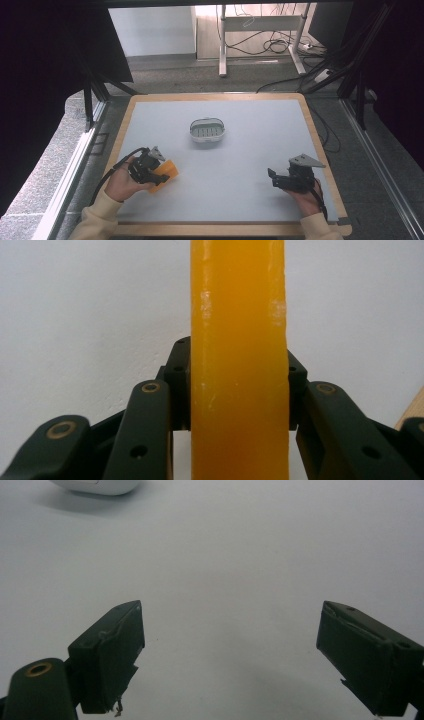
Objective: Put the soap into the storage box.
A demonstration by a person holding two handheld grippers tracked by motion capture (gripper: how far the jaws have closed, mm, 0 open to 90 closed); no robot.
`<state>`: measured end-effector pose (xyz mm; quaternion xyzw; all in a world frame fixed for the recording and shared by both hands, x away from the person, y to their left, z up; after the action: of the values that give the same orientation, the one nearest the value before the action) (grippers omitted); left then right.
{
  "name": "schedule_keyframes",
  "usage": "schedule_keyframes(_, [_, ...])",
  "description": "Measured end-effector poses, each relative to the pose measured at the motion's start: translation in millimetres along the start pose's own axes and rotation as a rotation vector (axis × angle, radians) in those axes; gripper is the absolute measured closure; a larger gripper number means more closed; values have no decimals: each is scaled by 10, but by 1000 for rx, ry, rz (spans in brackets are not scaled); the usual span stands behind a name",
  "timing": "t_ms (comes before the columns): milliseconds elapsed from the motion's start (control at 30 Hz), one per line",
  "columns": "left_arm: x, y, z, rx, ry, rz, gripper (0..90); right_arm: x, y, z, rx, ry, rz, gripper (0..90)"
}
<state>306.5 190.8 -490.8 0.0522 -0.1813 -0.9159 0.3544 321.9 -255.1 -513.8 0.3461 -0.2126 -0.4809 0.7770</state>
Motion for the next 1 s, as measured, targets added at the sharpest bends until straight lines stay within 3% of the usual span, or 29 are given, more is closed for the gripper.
schedule_keyframes(367, [-43, -19, 37, 12, -1, 12, 621, 7, -4, -5, -4, 4, 1, 121])
schedule_keyframes(633, [-100, -44, 115, 32, -1, 42, 621, -6, 9, -2, 4, 10, -1, 122])
schedule_keyframes(867, [-172, 35, 253, 57, 16, 72, 621, -4, 17, 13, 31, 21, 18, 122])
schedule_keyframes(1000, [-208, 82, 316, 53, 30, 66, 621, -21, 22, 2, 30, 22, 30, 122])
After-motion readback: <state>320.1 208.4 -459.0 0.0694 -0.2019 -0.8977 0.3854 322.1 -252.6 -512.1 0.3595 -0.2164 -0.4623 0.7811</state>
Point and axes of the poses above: each handheld gripper's, and its own axes: z roughly backward along the jaws, y roughly out of its top, x roughly to its right, the point moved 2 cm from there along -z, roughly forward along the jaws, and after that the axes turned 6 degrees about -x, right-handed, at the moved point
